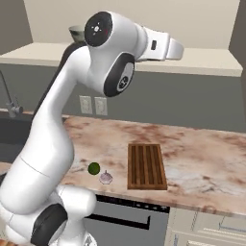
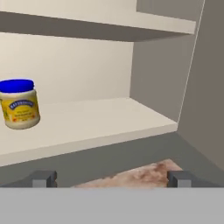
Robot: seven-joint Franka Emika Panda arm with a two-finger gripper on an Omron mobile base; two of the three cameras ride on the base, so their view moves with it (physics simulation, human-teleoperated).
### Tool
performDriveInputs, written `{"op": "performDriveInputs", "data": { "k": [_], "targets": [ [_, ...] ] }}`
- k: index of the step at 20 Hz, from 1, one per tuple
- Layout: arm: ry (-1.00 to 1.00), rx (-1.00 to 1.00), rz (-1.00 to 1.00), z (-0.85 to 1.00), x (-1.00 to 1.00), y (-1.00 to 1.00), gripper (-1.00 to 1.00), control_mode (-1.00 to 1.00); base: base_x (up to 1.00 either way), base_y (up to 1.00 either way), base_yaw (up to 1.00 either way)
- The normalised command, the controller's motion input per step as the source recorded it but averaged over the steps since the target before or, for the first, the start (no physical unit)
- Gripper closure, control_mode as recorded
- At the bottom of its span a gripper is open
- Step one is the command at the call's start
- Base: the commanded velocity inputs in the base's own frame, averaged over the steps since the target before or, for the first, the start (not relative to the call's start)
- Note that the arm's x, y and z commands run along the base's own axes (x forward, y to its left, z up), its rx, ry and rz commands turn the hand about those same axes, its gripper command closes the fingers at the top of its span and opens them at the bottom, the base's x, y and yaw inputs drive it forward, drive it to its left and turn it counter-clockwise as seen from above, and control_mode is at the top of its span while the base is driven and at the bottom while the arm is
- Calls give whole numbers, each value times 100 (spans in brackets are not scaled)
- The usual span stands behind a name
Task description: Open the cabinet. Place the bowl and condiment on the counter. Then place the lime and garlic on the cutting board.
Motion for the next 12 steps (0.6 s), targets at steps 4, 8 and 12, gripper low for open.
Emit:
{"op": "performDriveInputs", "data": {
  "k": [4,8,12],
  "targets": [
    [0,5,-2,41,64,90,-100,-100,0,0,0],
    [9,12,0,48,37,47,-100,-100,0,0,0],
    [11,13,0,16,44,26,-100,-100,0,0,0]
  ]
}}
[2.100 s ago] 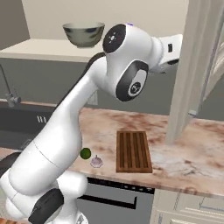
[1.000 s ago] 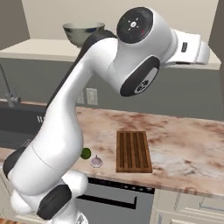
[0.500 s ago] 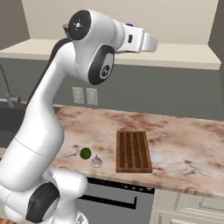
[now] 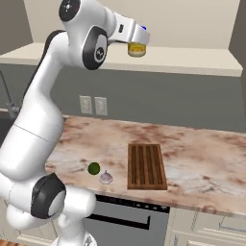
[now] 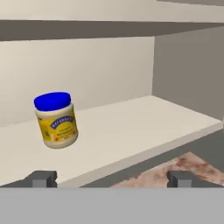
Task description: Open the cabinet. Place the bowl and condiment on the counter. Then place the lime and garlic on the cutting board.
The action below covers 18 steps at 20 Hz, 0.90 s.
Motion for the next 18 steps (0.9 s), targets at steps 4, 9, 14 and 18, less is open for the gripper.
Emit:
{"op": "performDriveInputs", "data": {
  "k": [4,9,14,18],
  "targets": [
    [17,7,7,0,22,24,-100,-100,0,0,0],
    [9,10,13,-3,32,13,-100,-100,0,0,0],
    [-4,6,18,-24,32,28,-100,-100,0,0,0],
    [-2,5,6,-2,45,2,-100,-100,0,0,0]
  ]
}}
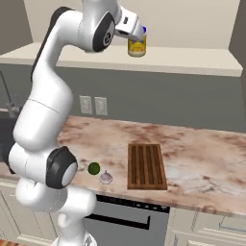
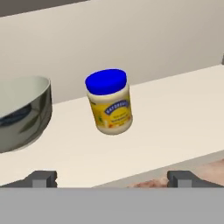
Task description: Open the cabinet. Place the bowl and condiment on the counter. Then place the lime and garlic on the cutting board.
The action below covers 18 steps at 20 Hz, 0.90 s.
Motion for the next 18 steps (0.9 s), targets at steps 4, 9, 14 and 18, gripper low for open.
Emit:
{"op": "performDriveInputs", "data": {
  "k": [4,9,14,18],
  "targets": [
    [0,3,0,0,50,0,-100,-100,0,0,0],
    [0,0,0,0,54,0,-100,-100,0,0,0],
    [-2,0,1,0,47,-1,-100,-100,0,0,0],
    [-6,0,0,0,37,-8,-100,-100,0,0,0]
  ]
}}
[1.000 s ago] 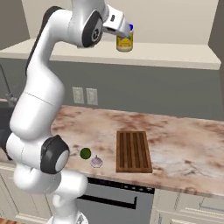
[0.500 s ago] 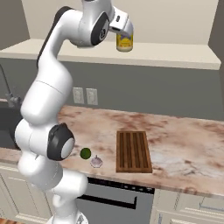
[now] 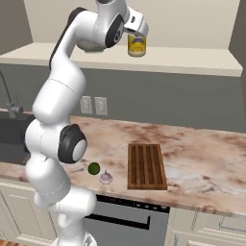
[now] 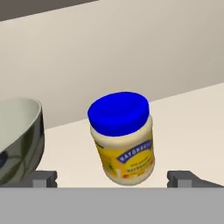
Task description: Open the cabinet. Place the bowl and condiment on the counter. Then place the lime and garlic on the cutting board.
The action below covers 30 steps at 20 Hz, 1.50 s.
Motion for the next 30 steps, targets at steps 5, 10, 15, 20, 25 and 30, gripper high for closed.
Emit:
{"op": "performDriveInputs", "data": {
  "k": [5,10,15,20,25,30],
  "targets": [
    [-3,0,0,-4,34,-8,-100,-100,0,0,0],
    [0,0,0,-4,41,-3,-100,-100,0,0,0],
    [0,0,0,-1,35,-5,-100,-100,0,0,0],
    [0,0,0,0,17,-19,-100,-100,0,0,0],
    [0,-1,0,0,1,-9,-100,-100,0,0,0],
    [0,-2,0,-9,8,0,-100,-100,0,0,0]
  ]
}}
